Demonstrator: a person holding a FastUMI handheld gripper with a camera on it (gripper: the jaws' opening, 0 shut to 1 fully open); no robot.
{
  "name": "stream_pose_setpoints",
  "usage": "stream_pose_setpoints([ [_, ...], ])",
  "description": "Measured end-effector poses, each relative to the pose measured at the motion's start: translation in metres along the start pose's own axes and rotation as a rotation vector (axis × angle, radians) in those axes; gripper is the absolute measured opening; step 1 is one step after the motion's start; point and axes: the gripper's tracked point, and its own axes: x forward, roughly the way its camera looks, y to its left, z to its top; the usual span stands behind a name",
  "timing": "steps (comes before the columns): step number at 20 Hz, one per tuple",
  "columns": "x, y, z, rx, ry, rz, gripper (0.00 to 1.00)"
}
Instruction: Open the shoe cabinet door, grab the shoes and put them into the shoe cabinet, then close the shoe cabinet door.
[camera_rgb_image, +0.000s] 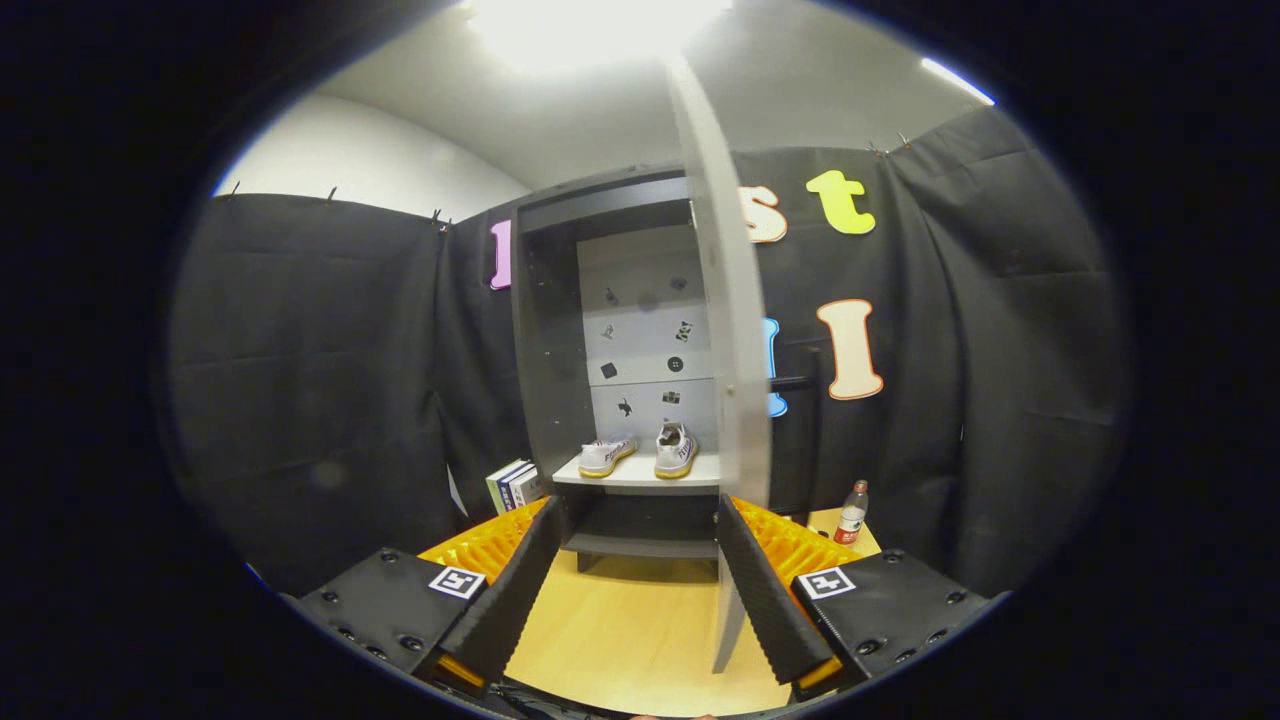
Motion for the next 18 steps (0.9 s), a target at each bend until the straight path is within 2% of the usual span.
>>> stream_pose_setpoints([
  [2, -0.005, -0.035, -0.001, -0.009, -0.002, -0.026, 0.97],
  [6, 0.000, -0.074, -0.010, 0.032, 0.020, -0.008, 0.97],
  [10, 0.015, -0.122, 0.001, 0.003, 0.001, -0.057, 0.97],
  [14, 0.038, -0.150, 0.012, -0.047, -0.030, -0.115, 0.97],
  [18, 0.065, -0.154, 0.019, -0.122, -0.043, -0.150, 0.97],
])
